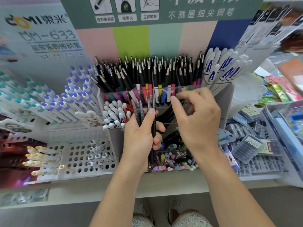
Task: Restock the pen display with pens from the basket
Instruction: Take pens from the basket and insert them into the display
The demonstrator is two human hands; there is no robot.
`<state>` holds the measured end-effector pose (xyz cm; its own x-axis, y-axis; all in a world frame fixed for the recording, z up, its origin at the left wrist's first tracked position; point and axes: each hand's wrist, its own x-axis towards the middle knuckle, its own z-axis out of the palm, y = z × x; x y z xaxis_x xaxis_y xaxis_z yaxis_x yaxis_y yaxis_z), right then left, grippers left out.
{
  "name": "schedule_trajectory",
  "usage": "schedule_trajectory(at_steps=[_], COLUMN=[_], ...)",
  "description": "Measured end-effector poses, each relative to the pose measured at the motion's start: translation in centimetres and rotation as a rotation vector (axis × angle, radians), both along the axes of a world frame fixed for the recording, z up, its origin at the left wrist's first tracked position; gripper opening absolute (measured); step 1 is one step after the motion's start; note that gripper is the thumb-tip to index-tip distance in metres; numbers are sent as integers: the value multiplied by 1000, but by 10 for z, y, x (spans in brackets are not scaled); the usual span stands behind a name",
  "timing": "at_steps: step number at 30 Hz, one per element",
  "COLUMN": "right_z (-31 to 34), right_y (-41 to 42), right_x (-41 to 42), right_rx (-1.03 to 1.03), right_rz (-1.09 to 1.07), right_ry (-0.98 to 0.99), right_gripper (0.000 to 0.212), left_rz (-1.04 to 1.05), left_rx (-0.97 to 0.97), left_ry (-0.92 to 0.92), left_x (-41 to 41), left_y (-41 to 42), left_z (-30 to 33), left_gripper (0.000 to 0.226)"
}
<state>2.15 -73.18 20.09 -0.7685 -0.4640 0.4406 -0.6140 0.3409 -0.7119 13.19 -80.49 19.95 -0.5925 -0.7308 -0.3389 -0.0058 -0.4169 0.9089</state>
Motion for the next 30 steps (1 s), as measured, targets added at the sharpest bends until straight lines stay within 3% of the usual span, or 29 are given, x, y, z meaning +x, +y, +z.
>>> schedule_trajectory(at_steps=[5,7,11,18,24,30], right_z=[17,18,23,42,-2,-23], right_y=[4,4,4,12,1,-9], right_x=[5,5,3,-14,-1,4], right_rx=[-160,-218,-301,-618,-275,-180], right_rz=[298,270,206,136,113,105], right_ry=[-867,-988,-904,-459,-370,-310], right_gripper=[18,19,15,8,22,30], left_rz=[-214,-192,-56,83,144,117], left_rx=[-42,-69,-93,-222,-127,-84], left_ry=[37,36,-16,-99,-70,-50], left_x=[-2,-3,-5,-1,-2,-3], left_y=[4,6,8,2,1,2], left_z=[6,6,7,-1,-1,-3], left_gripper=[20,24,25,22,21,12])
